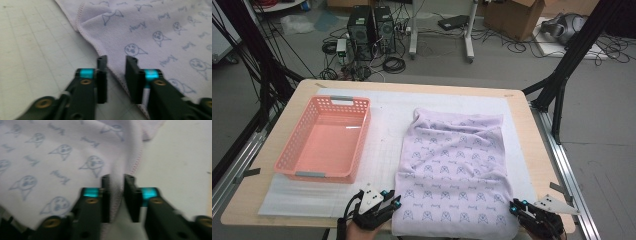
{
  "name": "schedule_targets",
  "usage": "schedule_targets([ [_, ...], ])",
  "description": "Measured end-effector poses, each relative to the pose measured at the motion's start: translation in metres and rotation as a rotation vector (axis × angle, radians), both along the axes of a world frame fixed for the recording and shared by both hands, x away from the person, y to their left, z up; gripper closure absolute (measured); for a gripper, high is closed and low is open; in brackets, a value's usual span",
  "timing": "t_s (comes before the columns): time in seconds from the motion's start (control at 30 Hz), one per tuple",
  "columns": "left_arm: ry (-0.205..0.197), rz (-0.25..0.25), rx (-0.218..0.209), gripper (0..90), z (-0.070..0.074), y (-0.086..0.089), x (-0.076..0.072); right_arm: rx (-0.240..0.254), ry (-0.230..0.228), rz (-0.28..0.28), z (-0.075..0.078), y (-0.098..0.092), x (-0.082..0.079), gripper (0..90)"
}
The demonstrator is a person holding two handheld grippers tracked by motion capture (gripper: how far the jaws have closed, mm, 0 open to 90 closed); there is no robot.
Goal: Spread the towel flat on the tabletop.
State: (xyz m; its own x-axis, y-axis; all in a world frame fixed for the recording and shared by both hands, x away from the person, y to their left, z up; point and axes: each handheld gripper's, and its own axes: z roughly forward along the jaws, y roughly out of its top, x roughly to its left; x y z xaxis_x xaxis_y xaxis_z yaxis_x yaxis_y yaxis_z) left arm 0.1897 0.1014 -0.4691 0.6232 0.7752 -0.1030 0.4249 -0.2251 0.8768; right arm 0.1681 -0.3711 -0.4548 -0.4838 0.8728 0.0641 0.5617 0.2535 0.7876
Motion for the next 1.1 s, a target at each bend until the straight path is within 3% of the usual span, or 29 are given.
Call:
schedule_targets([
  [0.07,0.0,-0.017,0.006,87.4,0.0,-0.001,-0.001,-0.012,-0.004,-0.002,0.0,0.001,0.0,86.3],
  [0.23,0.061,-0.029,-0.028,88.2,0.003,0.009,-0.003,0.01,0.012,-0.003,0.001,-0.001,-0.002,86.8],
  [0.37,0.077,-0.041,-0.033,88.3,0.007,0.019,-0.013,0.019,0.028,0.023,0.002,-0.003,-0.011,87.0],
  [0.6,0.069,-0.065,-0.05,88.3,0.015,0.034,-0.044,-0.011,0.039,0.098,0.006,0.002,-0.034,87.3],
  [0.8,0.107,-0.09,-0.017,87.7,0.01,0.03,-0.067,-0.025,0.065,0.133,0.005,-0.001,-0.056,87.1],
  [0.87,0.108,-0.088,-0.003,82.9,0.008,0.026,-0.068,-0.032,0.081,0.139,0.002,-0.003,-0.062,83.6],
  [0.93,0.087,-0.057,-0.029,64.4,0.009,0.023,-0.06,-0.014,0.064,0.119,0.002,-0.005,-0.063,69.7],
  [1.03,0.064,-0.042,-0.06,53.4,0.012,0.022,-0.045,0.061,0.022,0.063,0.009,-0.009,-0.057,67.7],
  [1.1,0.057,-0.034,-0.067,52.4,0.013,0.02,-0.031,0.077,0.011,0.015,0.011,-0.008,-0.048,67.6],
])
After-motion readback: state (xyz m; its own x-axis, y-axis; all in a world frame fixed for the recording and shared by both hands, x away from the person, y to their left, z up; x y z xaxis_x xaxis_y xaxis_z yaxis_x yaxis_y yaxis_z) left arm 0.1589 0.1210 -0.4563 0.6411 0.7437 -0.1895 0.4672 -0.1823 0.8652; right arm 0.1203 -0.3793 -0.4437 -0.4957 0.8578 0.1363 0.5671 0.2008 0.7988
